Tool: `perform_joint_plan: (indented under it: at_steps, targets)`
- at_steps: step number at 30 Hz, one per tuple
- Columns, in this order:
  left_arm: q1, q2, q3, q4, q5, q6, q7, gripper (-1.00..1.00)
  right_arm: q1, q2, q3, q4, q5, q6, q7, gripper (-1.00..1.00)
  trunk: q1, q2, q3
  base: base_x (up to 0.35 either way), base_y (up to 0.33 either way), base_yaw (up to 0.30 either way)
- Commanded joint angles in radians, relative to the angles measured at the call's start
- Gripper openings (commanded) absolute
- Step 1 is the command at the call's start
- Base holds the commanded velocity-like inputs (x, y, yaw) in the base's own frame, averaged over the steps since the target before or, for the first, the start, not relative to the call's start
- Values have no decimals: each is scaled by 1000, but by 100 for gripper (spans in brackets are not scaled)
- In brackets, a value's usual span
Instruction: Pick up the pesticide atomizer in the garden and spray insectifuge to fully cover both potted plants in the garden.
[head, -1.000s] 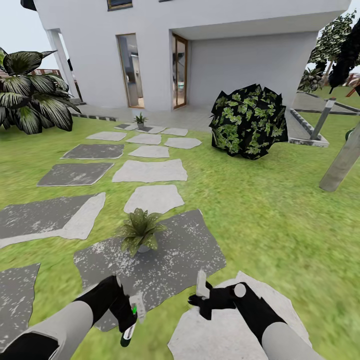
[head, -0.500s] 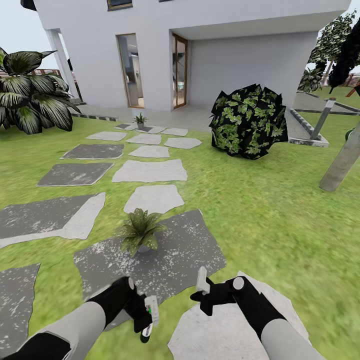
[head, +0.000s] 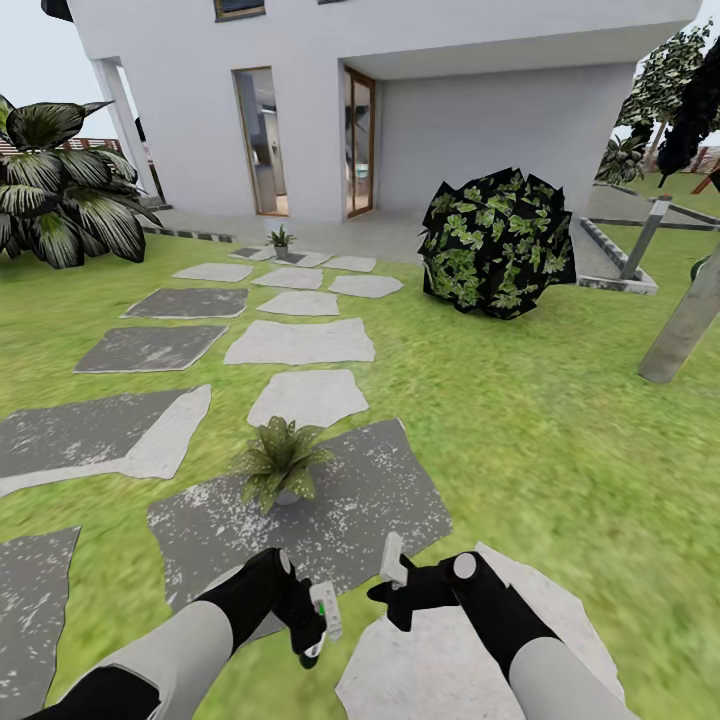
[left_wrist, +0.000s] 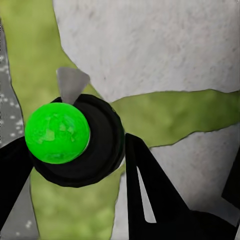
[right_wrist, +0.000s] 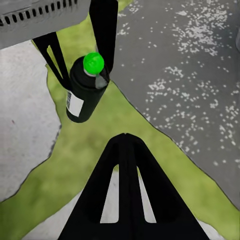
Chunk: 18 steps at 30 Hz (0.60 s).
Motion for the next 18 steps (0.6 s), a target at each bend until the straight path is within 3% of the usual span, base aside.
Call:
perform_joint_plan:
  at_steps: [1, 5, 8, 13, 18]
  targets:
    - [0, 0, 0, -2, -1, 4, -6, -100, 0, 1, -1, -1, 11, -10, 1, -100, 0, 0, -1, 0, 0, 0]
    - [1, -2, 1, -2, 6, -6, -8, -100, 0, 1, -1, -1, 11, -10, 1, -100, 0, 0, -1, 0, 0, 0]
    - [1, -4, 5, 6, 11, -60, -11, -100, 0, 1, -1, 0, 11, -10, 1, -100, 0, 0, -1, 0, 0, 0]
    - [1, -5, 7, 12, 65, -92, -13, -100, 0, 1, -1, 1, 11, -10, 1, -100, 0, 0, -1, 0, 0, 0]
    - [1, -5, 8, 13, 78, -93, -14, -100, 0, 1, -1, 2, 11, -10, 0, -100, 0, 0, -1, 0, 0, 0]
